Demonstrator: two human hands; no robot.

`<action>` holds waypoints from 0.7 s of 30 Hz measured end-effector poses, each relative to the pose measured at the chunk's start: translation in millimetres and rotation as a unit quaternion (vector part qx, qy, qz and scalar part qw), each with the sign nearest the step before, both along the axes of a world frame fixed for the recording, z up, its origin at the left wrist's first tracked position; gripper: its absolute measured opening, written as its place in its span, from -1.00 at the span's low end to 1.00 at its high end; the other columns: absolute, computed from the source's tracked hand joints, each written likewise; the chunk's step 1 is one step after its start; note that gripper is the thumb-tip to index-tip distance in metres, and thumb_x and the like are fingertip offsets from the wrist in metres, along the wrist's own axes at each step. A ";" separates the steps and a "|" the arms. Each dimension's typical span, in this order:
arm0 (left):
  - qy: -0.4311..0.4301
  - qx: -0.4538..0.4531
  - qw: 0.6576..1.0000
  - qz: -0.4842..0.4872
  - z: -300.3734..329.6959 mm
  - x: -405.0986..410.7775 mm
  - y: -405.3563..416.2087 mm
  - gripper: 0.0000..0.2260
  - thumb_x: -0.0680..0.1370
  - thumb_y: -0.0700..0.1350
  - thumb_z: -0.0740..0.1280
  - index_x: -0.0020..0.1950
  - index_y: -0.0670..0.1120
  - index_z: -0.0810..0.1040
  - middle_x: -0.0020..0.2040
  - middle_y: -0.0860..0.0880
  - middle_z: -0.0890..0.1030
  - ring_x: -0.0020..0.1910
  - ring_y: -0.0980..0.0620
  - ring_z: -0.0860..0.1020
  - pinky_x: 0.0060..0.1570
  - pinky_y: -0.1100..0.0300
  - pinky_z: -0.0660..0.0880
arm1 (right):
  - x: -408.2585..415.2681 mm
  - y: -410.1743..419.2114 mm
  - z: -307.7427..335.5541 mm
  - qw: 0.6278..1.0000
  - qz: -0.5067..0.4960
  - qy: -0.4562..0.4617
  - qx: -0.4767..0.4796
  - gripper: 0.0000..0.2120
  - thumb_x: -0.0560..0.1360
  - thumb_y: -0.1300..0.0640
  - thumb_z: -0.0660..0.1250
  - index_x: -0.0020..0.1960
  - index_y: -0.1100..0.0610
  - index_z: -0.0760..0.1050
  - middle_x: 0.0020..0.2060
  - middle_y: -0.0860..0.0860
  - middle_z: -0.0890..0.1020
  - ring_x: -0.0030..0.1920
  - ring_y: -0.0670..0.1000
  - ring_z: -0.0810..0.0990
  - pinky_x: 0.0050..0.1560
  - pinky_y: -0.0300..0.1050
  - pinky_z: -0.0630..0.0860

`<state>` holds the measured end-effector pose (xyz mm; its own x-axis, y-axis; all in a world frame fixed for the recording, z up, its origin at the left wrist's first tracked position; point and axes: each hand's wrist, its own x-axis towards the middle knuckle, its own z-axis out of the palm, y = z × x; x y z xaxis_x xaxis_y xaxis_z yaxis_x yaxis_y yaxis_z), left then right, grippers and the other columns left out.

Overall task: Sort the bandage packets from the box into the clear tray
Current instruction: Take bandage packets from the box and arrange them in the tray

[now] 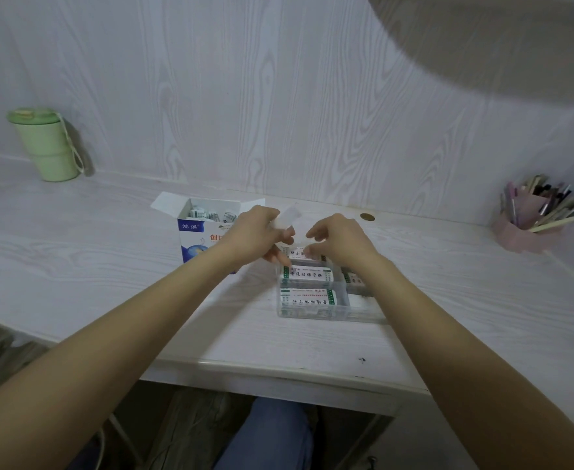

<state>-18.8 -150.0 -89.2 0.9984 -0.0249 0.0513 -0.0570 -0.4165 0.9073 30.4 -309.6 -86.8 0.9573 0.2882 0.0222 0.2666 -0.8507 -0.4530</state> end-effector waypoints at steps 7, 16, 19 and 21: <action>0.010 0.025 0.996 -0.086 6.8 -15.7 -2.6 -0.89 0.58 -0.19 0.29 0.04 -0.18 0.58 -0.08 -0.07 0.70 -0.40 0.17 0.56 -0.42 0.36 0.40 | -35.9 -11.7 22.4 0.947 0.068 0.038 0.311 -0.84 0.45 0.17 0.44 0.03 0.08 0.62 -0.22 -0.06 0.65 -0.28 -0.16 0.63 -0.33 -0.35 0.45; 0.054 -0.119 0.990 -0.056 6.9 -40.2 -0.4 -0.81 0.62 -0.17 0.21 0.00 -0.13 0.62 -0.22 0.05 0.62 -0.28 0.16 0.45 -0.22 0.38 0.45 | -59.3 -24.6 3.1 0.874 0.048 0.100 0.472 -0.93 0.43 0.29 0.42 -0.10 0.28 0.64 -0.17 0.14 0.69 -0.12 0.02 0.67 -0.02 -0.23 0.58; 0.041 -0.114 0.992 -0.035 4.3 -44.3 -4.3 -0.78 0.54 -0.34 0.30 0.16 -0.20 0.59 0.00 -0.13 0.64 -0.14 0.10 0.58 -0.15 0.40 0.52 | -67.4 -26.2 1.3 0.870 0.037 0.123 0.475 -0.86 0.47 0.18 0.40 -0.07 0.25 0.65 -0.16 0.11 0.70 -0.17 -0.02 0.68 -0.10 -0.24 0.59; 0.032 -0.108 0.993 -0.027 2.4 -46.1 -7.2 -0.77 0.51 -0.36 0.33 0.14 -0.22 0.60 0.04 -0.23 0.62 -0.09 0.04 0.61 -0.12 0.38 0.56 | -69.8 -28.6 0.6 0.905 0.014 0.068 0.419 -0.92 0.43 0.26 0.44 -0.07 0.20 0.65 -0.22 0.05 0.68 -0.28 -0.12 0.65 -0.27 -0.32 0.54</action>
